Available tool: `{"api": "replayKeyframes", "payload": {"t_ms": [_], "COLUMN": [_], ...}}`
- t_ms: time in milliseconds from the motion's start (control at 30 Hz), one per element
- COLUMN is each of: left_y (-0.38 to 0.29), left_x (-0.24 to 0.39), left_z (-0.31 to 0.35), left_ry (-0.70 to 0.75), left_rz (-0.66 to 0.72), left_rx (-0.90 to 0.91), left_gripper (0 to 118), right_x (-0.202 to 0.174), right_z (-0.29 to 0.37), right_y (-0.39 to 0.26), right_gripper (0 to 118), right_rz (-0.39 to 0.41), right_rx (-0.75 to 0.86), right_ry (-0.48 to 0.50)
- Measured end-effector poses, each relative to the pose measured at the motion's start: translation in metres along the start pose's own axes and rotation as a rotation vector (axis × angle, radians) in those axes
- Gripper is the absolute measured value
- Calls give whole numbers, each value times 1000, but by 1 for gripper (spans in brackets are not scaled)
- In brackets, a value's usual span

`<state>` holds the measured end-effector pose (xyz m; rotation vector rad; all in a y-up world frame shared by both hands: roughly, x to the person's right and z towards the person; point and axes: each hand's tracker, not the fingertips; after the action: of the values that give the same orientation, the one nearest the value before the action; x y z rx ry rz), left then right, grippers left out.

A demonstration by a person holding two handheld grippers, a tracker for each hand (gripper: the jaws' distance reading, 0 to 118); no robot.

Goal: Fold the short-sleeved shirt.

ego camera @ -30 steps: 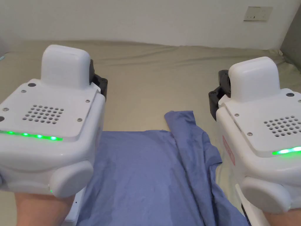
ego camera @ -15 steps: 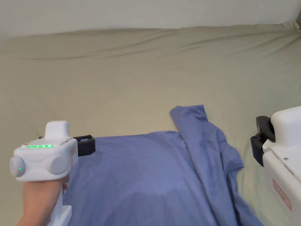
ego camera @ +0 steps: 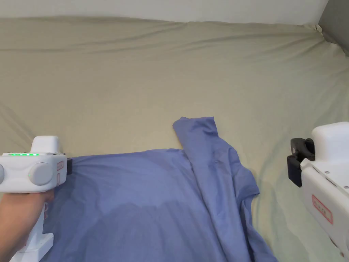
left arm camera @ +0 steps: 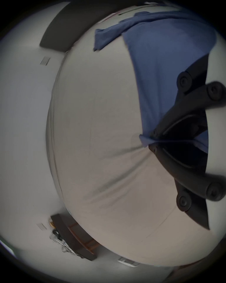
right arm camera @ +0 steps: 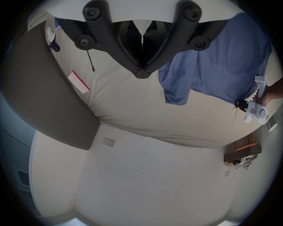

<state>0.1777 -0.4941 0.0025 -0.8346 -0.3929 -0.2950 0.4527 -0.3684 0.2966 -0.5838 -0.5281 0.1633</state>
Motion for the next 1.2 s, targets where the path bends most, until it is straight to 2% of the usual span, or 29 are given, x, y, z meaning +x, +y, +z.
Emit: {"api": "replayKeyframes", "payload": {"t_ms": [67,100,167,233,267,333,367,400,500,567,633,700,733,767,800,833,867,900,933,1000,1067,1200], "left_y": [-4,4,5,7,6,1,1,-2,-11,-19,-27,-34,-36,-37,-38,-39,-39,-38,-38,-36,-32,-21], "left_x": [4,-2,-6,-12,-13,-14,-13,-12,-7,-4,-1,0,0,4,4,3,2,2,1,-1,-4,-10], "left_z": [11,18,40,63,76,104,113,125,145,153,155,156,156,159,158,157,156,159,160,167,178,216], "left_ry": [11,5,-16,-21,-24,-15,-18,-13,-26,-34,-12,-5,-4,-3,-3,0,2,10,12,20,39,63], "left_rz": [-8,12,32,23,9,-36,-56,-71,-114,-140,-163,-182,-183,-185,-183,-176,-169,-159,-150,-133,-124,-102], "left_rx": [22,54,105,153,184,238,255,268,276,276,276,280,280,278,273,272,270,270,274,290,309,375], "left_gripper": [0,0,0,0,0,0,0,0,0,0,0,0,0,0,0,0,0,0,0,0,0,0], "right_x": [-1,0,2,-1,-2,-6,-7,-10,-22,-28,-40,-52,-52,-50,-47,-52,-53,-52,-49,-36,-16,29], "right_z": [-12,-18,-41,-70,-85,-124,-140,-161,-215,-239,-247,-250,-240,-236,-229,-227,-227,-220,-214,-196,-169,-96], "right_y": [6,11,19,23,25,25,24,21,7,-2,-13,-27,-19,-13,-5,-4,-11,-12,-9,1,18,48], "right_gripper": [2,2,2,7,26,87,109,109,109,109,104,95,84,49,10,3,3,3,3,3,3,3], "right_rz": [0,-20,-46,-16,-17,-13,-28,-34,-57,-105,-73,6,-41,-64,-100,-60,27,62,58,31,-13,-35], "right_rx": [-21,-52,-77,-149,-173,-261,-307,-350,-475,-511,-538,-554,-506,-506,-501,-478,-465,-450,-451,-398,-348,-207], "right_ry": [39,84,106,134,154,187,216,218,208,199,206,193,210,228,290,227,158,187,204,165,172,148]}}
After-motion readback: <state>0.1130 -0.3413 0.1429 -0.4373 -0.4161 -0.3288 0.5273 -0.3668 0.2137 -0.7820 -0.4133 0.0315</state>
